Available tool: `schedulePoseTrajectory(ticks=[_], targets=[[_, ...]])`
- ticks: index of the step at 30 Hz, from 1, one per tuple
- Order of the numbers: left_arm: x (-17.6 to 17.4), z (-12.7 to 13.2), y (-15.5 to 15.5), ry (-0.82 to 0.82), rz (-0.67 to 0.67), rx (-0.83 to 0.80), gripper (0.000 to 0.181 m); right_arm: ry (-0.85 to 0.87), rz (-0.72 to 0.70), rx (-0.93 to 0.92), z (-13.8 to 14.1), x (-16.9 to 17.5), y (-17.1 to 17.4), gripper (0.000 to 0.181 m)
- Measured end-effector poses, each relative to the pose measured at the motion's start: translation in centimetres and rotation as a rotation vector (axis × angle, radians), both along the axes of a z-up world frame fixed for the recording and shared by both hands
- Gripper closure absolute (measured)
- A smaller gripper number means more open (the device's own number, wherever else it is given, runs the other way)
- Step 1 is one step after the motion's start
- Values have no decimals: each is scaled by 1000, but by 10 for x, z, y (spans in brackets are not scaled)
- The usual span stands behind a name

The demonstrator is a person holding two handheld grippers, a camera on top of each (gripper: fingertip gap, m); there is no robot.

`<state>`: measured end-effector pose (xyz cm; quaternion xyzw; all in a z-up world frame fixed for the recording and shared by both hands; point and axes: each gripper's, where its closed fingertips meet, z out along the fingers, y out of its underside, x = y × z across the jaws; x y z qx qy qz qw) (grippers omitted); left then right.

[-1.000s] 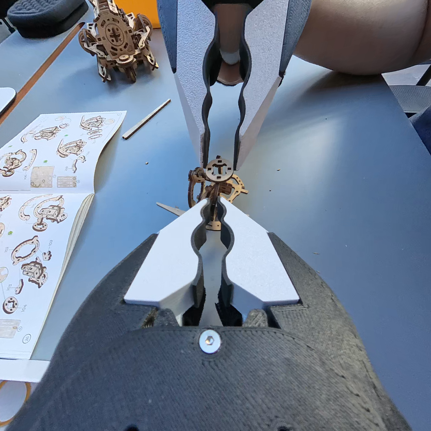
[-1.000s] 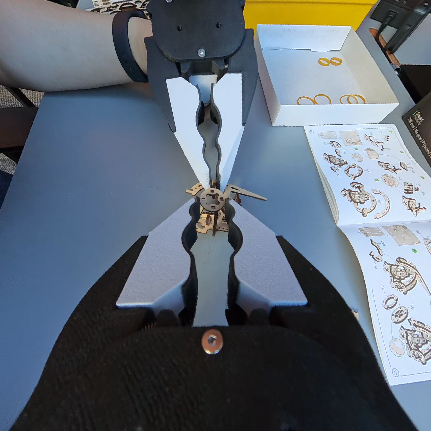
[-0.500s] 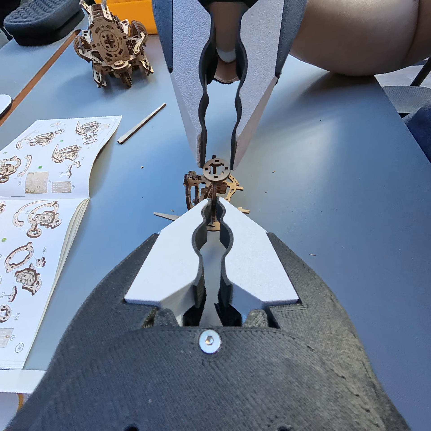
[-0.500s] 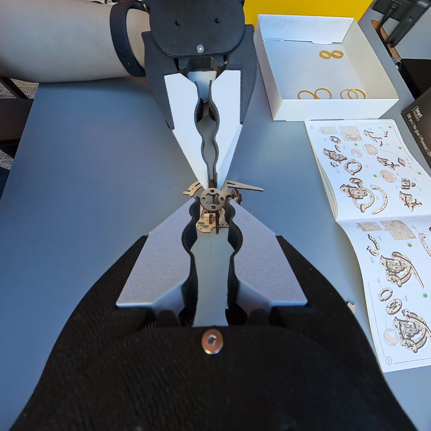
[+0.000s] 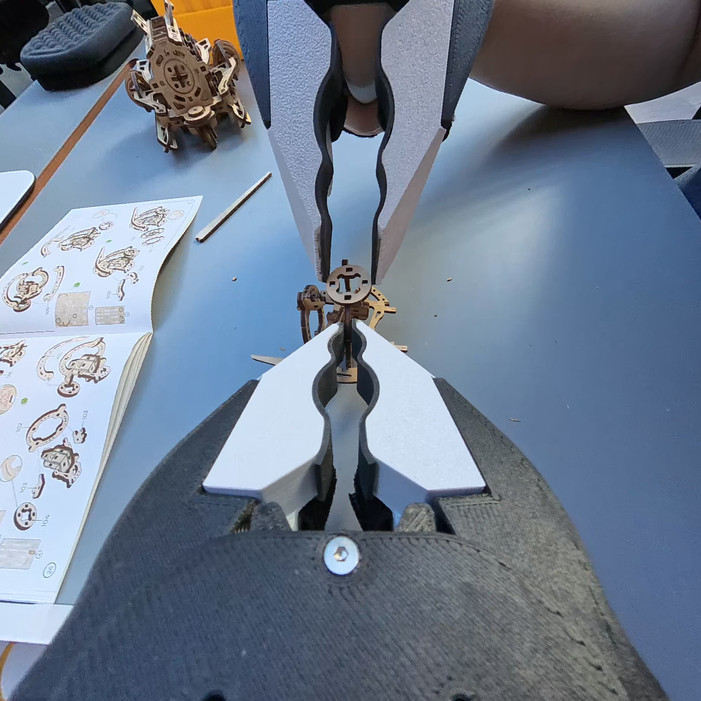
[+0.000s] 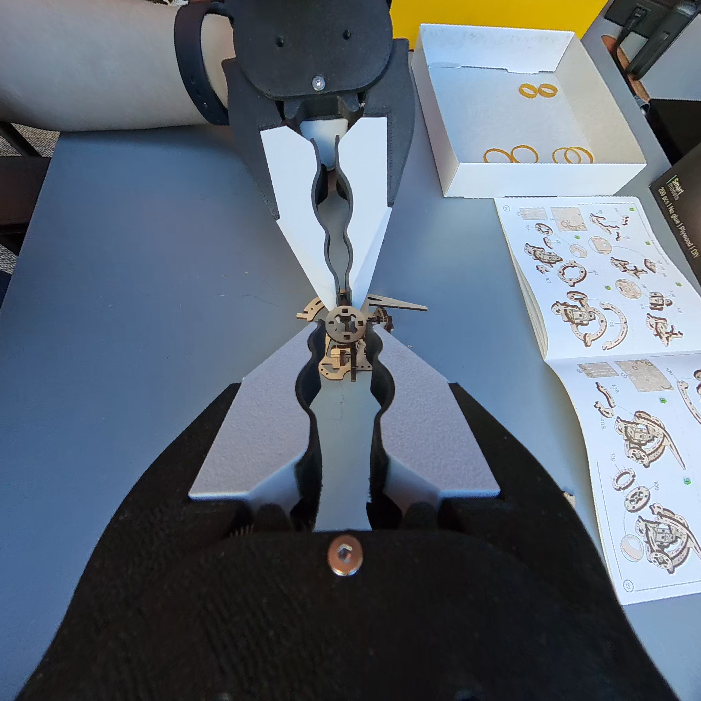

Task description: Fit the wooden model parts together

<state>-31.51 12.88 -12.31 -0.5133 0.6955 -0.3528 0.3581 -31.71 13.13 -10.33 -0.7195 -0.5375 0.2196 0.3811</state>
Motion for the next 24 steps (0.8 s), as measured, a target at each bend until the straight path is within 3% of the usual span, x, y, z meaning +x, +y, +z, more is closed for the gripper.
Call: schedulePoseTrajectory(ticks=[24], targets=[[1, 1, -2, -44, -11, -36, 181, -10, 2, 7, 0, 1, -1, 161]])
